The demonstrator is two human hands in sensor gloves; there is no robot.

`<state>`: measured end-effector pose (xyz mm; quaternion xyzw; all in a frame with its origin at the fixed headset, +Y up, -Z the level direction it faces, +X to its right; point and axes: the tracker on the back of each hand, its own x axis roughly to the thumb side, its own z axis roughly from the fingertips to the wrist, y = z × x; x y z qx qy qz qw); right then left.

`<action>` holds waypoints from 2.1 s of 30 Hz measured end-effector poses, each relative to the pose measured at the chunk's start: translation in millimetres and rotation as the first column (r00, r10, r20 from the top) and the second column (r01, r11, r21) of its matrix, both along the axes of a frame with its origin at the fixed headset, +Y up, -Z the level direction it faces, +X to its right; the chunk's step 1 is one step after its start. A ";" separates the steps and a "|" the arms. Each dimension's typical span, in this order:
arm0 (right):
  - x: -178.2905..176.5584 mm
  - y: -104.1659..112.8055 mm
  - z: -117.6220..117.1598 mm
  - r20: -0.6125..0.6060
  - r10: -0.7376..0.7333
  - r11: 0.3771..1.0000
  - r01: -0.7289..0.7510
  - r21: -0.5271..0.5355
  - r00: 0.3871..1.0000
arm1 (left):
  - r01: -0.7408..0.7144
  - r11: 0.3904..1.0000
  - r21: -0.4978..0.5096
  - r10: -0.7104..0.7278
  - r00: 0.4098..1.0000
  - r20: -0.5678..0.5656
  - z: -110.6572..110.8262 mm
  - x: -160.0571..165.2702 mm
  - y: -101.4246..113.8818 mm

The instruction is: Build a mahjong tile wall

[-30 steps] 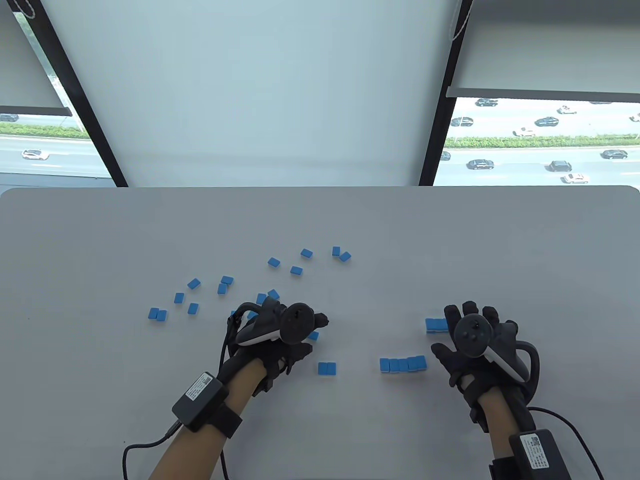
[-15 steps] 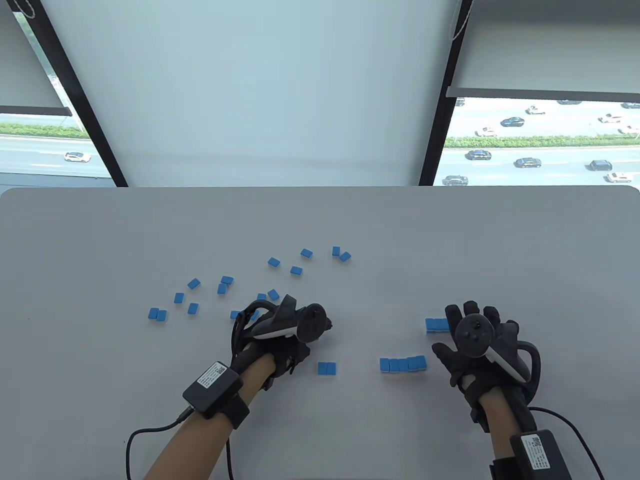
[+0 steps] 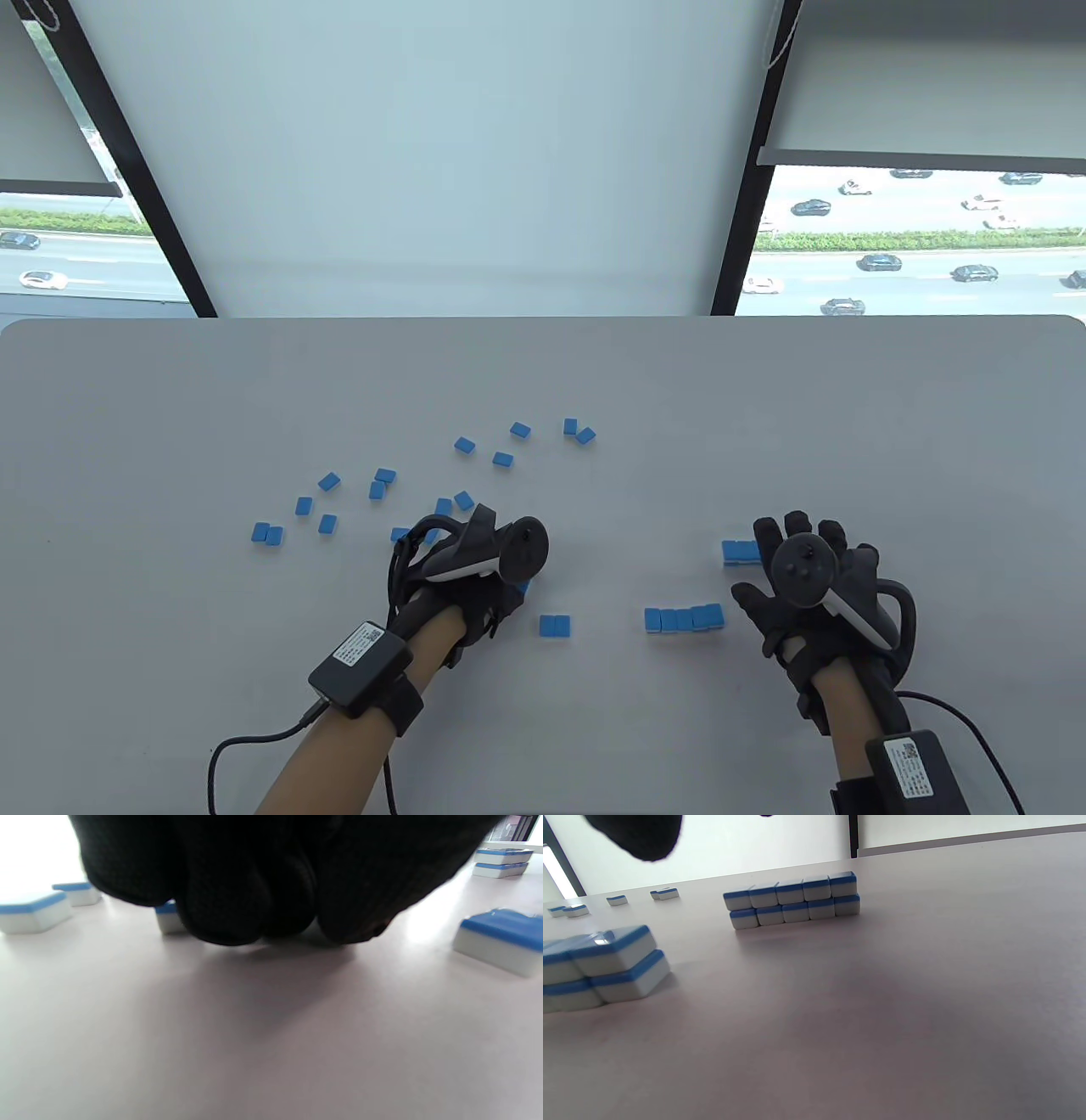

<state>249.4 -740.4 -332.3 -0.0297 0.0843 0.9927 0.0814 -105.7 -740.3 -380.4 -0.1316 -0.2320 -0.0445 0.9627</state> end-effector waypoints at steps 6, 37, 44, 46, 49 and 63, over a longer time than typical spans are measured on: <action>-0.6 0.2 0.1 -0.002 -0.005 1.000 0.005 0.002 1.000 | -0.120 0.992 0.026 0.121 0.991 -0.055 18.7 -16.3 21.8; -4.5 -0.1 1.1 -0.006 0.007 1.000 -0.007 -0.003 1.000 | -0.142 0.990 -0.023 0.142 0.990 -0.027 50.8 0.3 -11.3; -5.1 0.2 1.2 -0.006 0.007 1.000 -0.007 -0.004 1.000 | -0.131 0.991 -0.016 0.131 0.991 -0.023 50.9 1.8 -11.7; -5.2 0.2 1.2 -0.007 0.008 1.000 -0.008 -0.003 1.000 | -0.132 0.991 -0.016 0.132 0.991 -0.024 50.7 1.7 -11.8; -5.1 0.3 1.2 -0.006 0.006 1.000 -0.006 -0.002 1.000 | -0.137 0.990 -0.019 0.136 0.990 -0.025 50.6 1.3 -12.1; -4.3 1.2 1.2 -0.007 -0.004 1.000 0.004 0.004 1.000 | -0.249 0.963 0.102 0.259 0.961 -0.100 38.0 -42.8 45.8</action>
